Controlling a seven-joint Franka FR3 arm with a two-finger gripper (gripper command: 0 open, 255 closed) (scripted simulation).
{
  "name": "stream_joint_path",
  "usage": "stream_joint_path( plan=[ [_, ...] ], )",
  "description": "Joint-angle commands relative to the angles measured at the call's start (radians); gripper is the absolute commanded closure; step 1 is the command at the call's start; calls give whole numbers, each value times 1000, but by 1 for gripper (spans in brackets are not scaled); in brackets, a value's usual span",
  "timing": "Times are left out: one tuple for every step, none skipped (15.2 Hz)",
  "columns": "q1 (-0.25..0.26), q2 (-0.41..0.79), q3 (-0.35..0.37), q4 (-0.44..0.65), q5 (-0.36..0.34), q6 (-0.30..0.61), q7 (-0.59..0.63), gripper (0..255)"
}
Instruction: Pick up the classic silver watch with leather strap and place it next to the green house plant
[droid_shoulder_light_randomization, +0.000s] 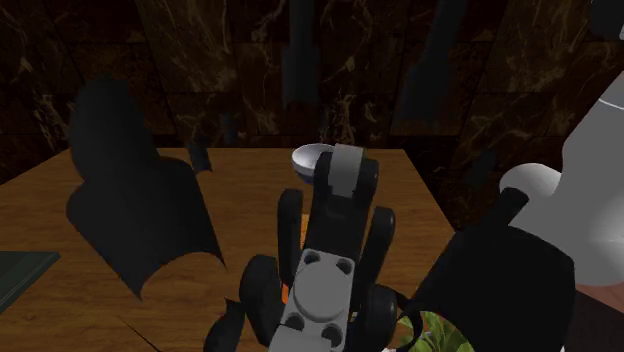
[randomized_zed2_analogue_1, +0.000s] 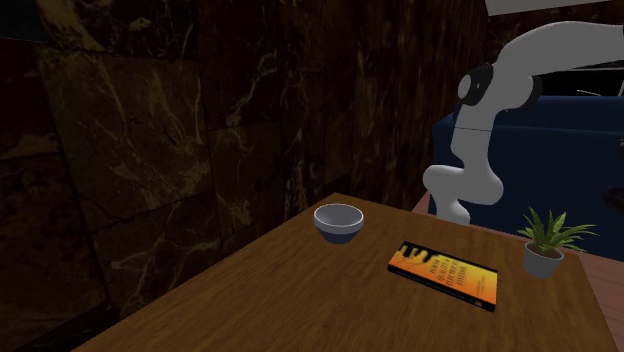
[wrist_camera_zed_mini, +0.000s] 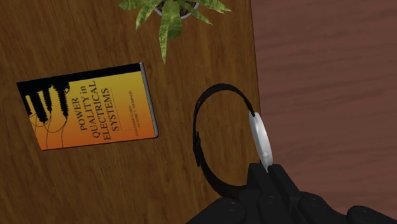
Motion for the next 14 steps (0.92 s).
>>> stream_joint_path(
  plan=[
    [7, -3, 10, -25, 3, 22, 20, 255],
    [7, -9, 8, -44, 7, 36, 18, 255],
    [7, -15, 6, -62, 11, 51, 16, 255],
    [7, -20, 4, -80, 15, 65, 15, 255],
    [8, -25, 3, -98, 18, 79, 13, 255],
    [8, -30, 2, -115, 21, 93, 12, 255],
    [8, -34, 1, -132, 24, 107, 11, 255],
    [9, -38, 0, -149, 26, 121, 11, 255],
    [10, -41, -1, -165, 29, 135, 10, 255],
    [10, -44, -2, -182, 31, 148, 9, 255],
    [11, -47, -2, -197, 33, 162, 9, 255],
    [11, -50, -2, -213, 34, 176, 9, 255],
    [12, -52, -3, -228, 36, 189, 9, 255],
    [12, -54, -3, -243, 37, 203, 9, 255]
  ],
)
